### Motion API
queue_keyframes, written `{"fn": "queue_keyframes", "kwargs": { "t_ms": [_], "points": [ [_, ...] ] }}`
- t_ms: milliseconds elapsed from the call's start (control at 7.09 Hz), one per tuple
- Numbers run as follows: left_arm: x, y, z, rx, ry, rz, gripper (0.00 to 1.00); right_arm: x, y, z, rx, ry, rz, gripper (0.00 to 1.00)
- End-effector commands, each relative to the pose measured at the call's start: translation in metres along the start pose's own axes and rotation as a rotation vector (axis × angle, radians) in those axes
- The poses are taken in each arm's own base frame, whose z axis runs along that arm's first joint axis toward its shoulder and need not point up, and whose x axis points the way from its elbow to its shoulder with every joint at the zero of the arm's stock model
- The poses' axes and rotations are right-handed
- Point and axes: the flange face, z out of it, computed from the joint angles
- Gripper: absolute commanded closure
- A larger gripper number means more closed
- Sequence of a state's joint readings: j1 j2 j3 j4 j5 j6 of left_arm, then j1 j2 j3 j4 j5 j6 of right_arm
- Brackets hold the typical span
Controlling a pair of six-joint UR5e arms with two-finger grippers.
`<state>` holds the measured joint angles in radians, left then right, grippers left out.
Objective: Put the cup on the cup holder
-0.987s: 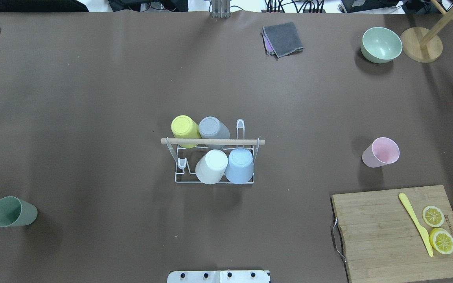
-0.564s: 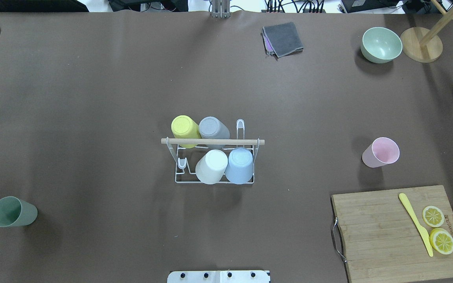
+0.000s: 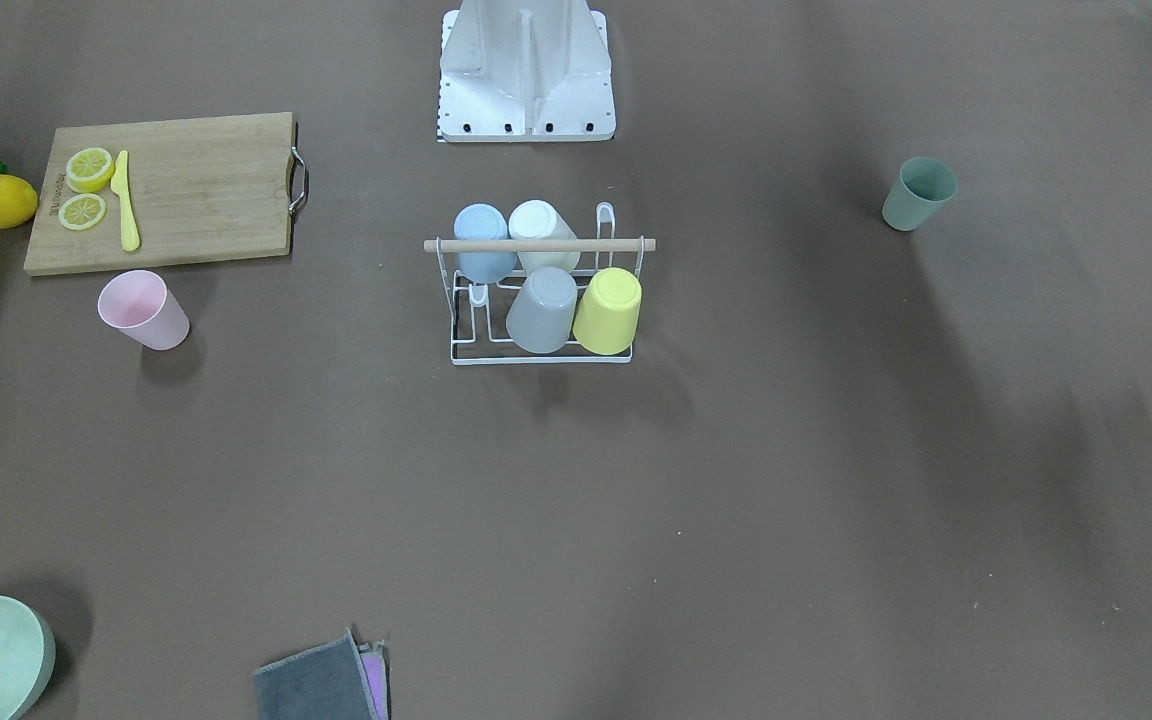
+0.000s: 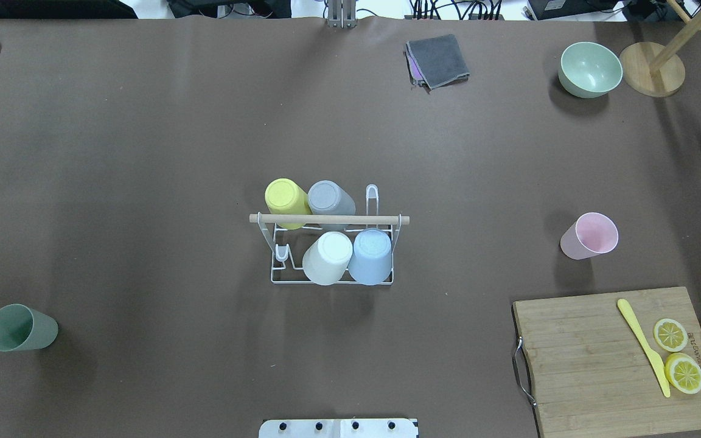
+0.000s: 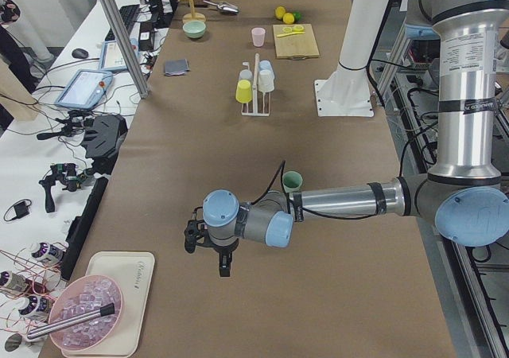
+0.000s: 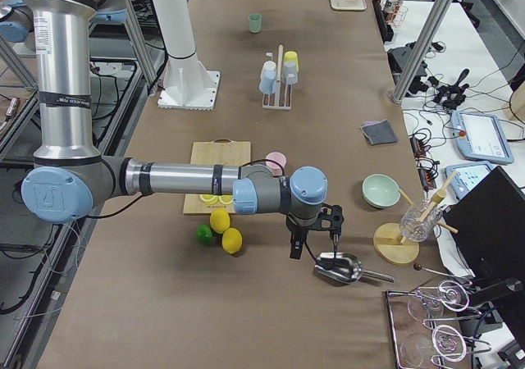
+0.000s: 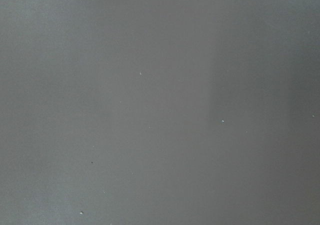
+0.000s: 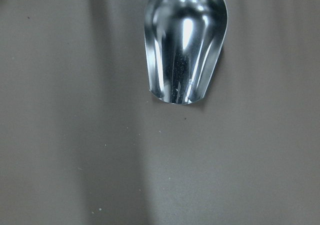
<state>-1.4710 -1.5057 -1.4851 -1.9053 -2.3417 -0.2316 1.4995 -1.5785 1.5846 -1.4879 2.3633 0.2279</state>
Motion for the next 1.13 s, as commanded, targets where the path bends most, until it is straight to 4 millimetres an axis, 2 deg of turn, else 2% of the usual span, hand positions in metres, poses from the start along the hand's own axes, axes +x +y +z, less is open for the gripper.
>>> {"fn": "queue_keyframes", "kwargs": {
  "t_ms": [0, 282, 423, 705, 846, 987],
  "points": [
    [0.012, -0.016, -0.008, 0.022, 0.004, 0.018, 0.02, -0.055, -0.03, 0.001, -0.064, 0.004, -0.014, 0.02],
    [0.032, -0.042, -0.023, 0.056, 0.007, 0.033, 0.02, -0.128, -0.077, -0.024, -0.119, 0.017, -0.007, 0.03],
    [0.039, -0.047, -0.029, 0.071, 0.008, 0.03, 0.02, -0.156, -0.094, -0.033, -0.154, 0.026, 0.011, 0.03],
    [0.066, -0.075, -0.051, 0.117, 0.003, 0.025, 0.02, -0.181, -0.129, -0.017, -0.198, 0.033, 0.015, 0.02],
    [0.083, -0.093, -0.064, 0.137, 0.011, 0.01, 0.02, -0.199, -0.144, -0.002, -0.23, 0.038, 0.007, 0.02],
    [0.092, -0.103, -0.069, 0.108, 0.003, -0.016, 0.02, -0.223, -0.148, 0.024, -0.281, 0.026, -0.004, 0.02]
  ]
}}
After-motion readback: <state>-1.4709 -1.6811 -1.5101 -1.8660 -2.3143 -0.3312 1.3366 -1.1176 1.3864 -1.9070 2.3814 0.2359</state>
